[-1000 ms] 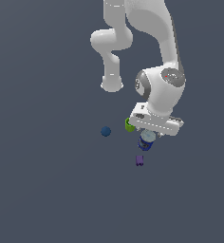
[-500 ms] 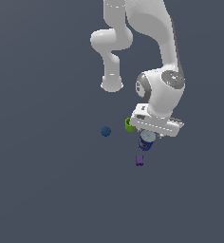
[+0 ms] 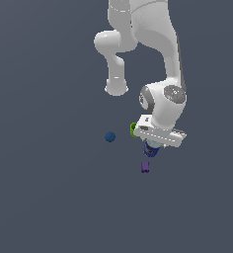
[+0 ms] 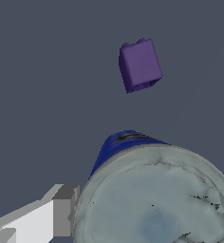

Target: Pick up a designated object from a clutter of objects.

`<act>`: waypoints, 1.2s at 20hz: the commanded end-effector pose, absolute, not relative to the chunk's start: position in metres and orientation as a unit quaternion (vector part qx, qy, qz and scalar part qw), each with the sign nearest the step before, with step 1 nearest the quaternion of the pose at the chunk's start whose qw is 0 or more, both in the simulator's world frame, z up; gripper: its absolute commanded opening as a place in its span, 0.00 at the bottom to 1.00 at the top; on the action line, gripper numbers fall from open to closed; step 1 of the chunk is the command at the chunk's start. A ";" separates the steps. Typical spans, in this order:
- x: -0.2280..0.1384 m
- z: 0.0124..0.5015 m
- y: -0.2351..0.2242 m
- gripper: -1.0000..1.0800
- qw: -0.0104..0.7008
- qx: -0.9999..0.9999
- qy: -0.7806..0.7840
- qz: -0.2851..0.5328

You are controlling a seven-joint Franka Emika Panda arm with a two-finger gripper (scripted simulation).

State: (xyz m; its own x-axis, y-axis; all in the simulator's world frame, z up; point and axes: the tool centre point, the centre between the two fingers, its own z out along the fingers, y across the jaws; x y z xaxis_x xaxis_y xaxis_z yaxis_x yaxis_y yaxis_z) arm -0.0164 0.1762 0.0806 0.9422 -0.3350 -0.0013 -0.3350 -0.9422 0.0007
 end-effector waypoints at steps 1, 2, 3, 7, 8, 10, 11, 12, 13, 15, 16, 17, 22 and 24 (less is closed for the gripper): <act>-0.016 0.075 0.176 0.96 0.000 0.985 -0.170 0.000; -0.016 0.074 0.176 0.96 0.000 0.985 -0.170 0.000; -0.016 0.074 0.177 0.96 0.000 0.985 -0.170 0.000; -0.016 0.074 0.177 0.00 0.000 0.985 -0.170 0.000; -0.016 0.074 0.177 0.00 0.000 0.985 -0.170 0.000; -0.016 0.074 0.177 0.00 0.000 0.985 -0.170 0.000; -0.016 0.074 0.177 0.00 0.000 0.985 -0.170 0.000; -0.016 0.074 0.177 0.00 0.000 0.985 -0.170 0.000; -0.016 0.074 0.177 0.00 0.000 0.985 -0.170 0.000; -0.016 0.075 0.177 0.00 0.000 0.985 -0.170 0.000; -0.016 0.076 0.177 0.00 0.000 0.985 -0.170 0.000; -0.016 0.077 0.176 0.00 0.000 0.985 -0.170 0.000; -0.020 0.088 0.169 0.00 0.000 0.985 -0.170 0.000; -0.022 0.095 0.165 0.00 0.000 0.985 -0.170 0.000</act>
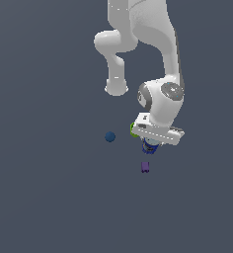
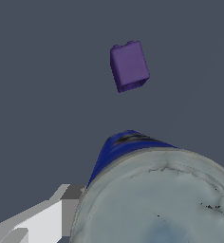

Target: Pick up a designated object from a clutter of objects.

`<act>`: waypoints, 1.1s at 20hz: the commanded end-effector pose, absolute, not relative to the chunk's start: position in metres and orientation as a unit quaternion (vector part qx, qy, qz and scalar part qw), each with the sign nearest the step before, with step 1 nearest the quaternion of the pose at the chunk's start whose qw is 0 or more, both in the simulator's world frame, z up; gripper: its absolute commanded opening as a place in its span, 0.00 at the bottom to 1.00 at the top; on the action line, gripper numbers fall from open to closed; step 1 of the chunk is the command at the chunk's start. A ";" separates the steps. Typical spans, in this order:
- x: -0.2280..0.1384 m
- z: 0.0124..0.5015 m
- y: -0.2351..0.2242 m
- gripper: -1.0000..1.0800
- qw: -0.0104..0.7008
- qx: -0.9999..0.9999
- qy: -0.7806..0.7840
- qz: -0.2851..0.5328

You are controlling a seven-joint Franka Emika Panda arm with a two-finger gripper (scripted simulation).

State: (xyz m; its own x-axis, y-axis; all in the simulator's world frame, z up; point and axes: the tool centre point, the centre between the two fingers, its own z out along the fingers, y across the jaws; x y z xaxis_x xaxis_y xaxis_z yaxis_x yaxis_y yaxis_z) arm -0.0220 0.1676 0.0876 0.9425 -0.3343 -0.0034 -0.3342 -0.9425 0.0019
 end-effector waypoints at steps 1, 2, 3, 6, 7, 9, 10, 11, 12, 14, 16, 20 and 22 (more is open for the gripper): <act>-0.023 0.099 0.162 0.00 0.000 0.985 -0.170 0.000; -0.025 0.103 0.159 0.00 0.000 0.985 -0.170 0.000; -0.026 0.108 0.156 0.00 0.000 0.985 -0.170 0.000; -0.032 0.125 0.145 0.00 0.000 0.985 -0.170 0.000; -0.034 0.131 0.141 0.00 0.000 0.985 -0.170 0.000; -0.039 0.145 0.132 0.00 0.000 0.985 -0.170 0.000; -0.041 0.153 0.127 0.00 -0.001 0.985 -0.170 0.000; -0.044 0.161 0.122 0.00 -0.001 0.985 -0.170 0.000; -0.046 0.169 0.117 0.00 -0.001 0.985 -0.170 0.000; -0.051 0.185 0.106 0.00 -0.001 0.985 -0.170 0.000; -0.056 0.201 0.096 0.00 -0.001 0.985 -0.170 0.000; -0.067 0.236 0.074 0.00 -0.002 0.985 -0.170 0.000; -0.073 0.254 0.062 0.00 -0.002 0.985 -0.170 0.000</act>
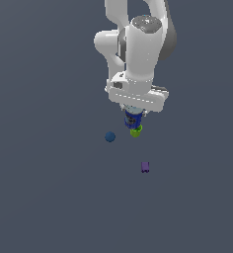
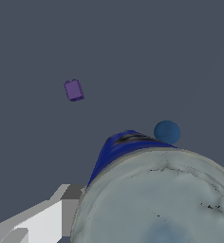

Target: Pick up a designated object from a clutter of objects.

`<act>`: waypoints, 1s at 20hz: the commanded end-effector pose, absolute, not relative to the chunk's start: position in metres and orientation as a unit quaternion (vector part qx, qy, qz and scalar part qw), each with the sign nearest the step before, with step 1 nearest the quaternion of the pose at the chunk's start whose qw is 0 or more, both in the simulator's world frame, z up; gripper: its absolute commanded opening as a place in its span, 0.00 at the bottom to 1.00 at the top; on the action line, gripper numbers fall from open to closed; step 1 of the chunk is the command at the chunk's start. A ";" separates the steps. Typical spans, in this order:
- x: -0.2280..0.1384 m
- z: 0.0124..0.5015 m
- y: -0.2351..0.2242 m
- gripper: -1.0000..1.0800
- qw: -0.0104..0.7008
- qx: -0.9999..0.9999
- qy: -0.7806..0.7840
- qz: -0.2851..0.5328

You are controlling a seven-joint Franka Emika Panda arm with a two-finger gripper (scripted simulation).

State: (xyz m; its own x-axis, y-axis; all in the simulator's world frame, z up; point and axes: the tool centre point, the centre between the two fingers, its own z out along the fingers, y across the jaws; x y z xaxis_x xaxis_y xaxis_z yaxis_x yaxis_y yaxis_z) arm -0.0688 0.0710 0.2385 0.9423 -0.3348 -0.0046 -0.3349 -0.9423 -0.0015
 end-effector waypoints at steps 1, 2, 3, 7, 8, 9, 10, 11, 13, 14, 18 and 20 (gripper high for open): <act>-0.076 0.264 0.056 0.00 0.002 -0.985 0.170 0.001; -0.079 0.273 0.050 0.00 0.002 -0.985 0.170 0.001; -0.081 0.283 0.044 0.00 0.003 -0.985 0.170 0.001; -0.092 0.321 0.020 0.00 0.003 -0.985 0.170 0.001; -0.095 0.330 0.014 0.00 0.003 -0.985 0.170 0.001; -0.098 0.339 0.008 0.00 0.003 -0.985 0.170 0.001; -0.100 0.348 0.003 0.00 0.002 -0.985 0.170 0.001; -0.102 0.356 -0.003 0.00 0.002 -0.985 0.170 0.001; -0.107 0.373 -0.014 0.00 0.002 -0.985 0.170 0.001; -0.109 0.381 -0.019 0.00 0.002 -0.985 0.170 0.000; -0.115 0.408 -0.036 0.00 0.001 -0.985 0.171 0.000; -0.118 0.418 -0.043 0.00 0.001 -0.985 0.171 0.000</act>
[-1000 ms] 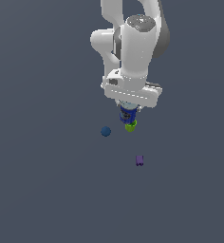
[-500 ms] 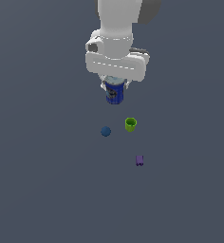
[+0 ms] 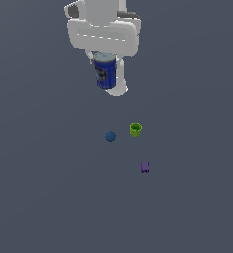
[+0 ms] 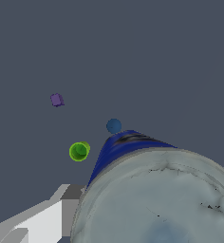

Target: Pick up a designated object from a clutter of objects.

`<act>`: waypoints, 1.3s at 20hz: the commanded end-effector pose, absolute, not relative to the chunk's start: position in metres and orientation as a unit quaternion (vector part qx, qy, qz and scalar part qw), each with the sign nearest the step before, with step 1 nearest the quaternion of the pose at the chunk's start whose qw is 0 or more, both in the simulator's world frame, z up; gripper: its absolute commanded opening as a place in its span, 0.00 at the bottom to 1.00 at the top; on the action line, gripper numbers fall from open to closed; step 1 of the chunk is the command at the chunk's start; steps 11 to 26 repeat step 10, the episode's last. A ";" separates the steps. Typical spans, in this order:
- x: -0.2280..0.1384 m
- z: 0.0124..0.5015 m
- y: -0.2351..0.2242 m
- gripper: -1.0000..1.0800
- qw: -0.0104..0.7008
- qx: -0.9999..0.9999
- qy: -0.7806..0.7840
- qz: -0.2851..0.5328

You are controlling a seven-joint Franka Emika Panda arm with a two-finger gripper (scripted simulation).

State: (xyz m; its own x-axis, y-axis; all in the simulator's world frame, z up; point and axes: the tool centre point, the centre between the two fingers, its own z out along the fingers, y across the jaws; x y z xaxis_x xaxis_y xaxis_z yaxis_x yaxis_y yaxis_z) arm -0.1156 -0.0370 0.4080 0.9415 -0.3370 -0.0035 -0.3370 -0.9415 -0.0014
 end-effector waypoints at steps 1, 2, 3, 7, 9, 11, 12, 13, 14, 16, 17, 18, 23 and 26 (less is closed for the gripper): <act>-0.119 0.423 -0.046 0.00 0.001 -0.985 0.171 0.000; -0.119 0.427 -0.048 0.00 0.001 -0.985 0.171 0.000; -0.120 0.431 -0.051 0.00 0.001 -0.985 0.171 0.000; -0.122 0.441 -0.057 0.00 0.000 -0.985 0.171 0.000; -0.122 0.443 -0.058 0.00 0.000 -0.985 0.171 0.000; -0.122 0.443 -0.058 0.00 0.000 -0.985 0.171 0.000; -0.122 0.443 -0.058 0.00 0.000 -0.985 0.171 0.000; -0.122 0.443 -0.058 0.00 0.000 -0.985 0.171 0.000; -0.122 0.443 -0.058 0.00 0.000 -0.985 0.171 0.000; -0.122 0.443 -0.058 0.00 0.000 -0.985 0.171 0.000; -0.122 0.443 -0.058 0.00 0.000 -0.985 0.171 0.000; -0.122 0.443 -0.058 0.00 0.000 -0.985 0.171 0.000; -0.122 0.443 -0.058 0.00 0.000 -0.985 0.171 0.000; -0.122 0.443 -0.058 0.00 0.000 -0.985 0.171 0.000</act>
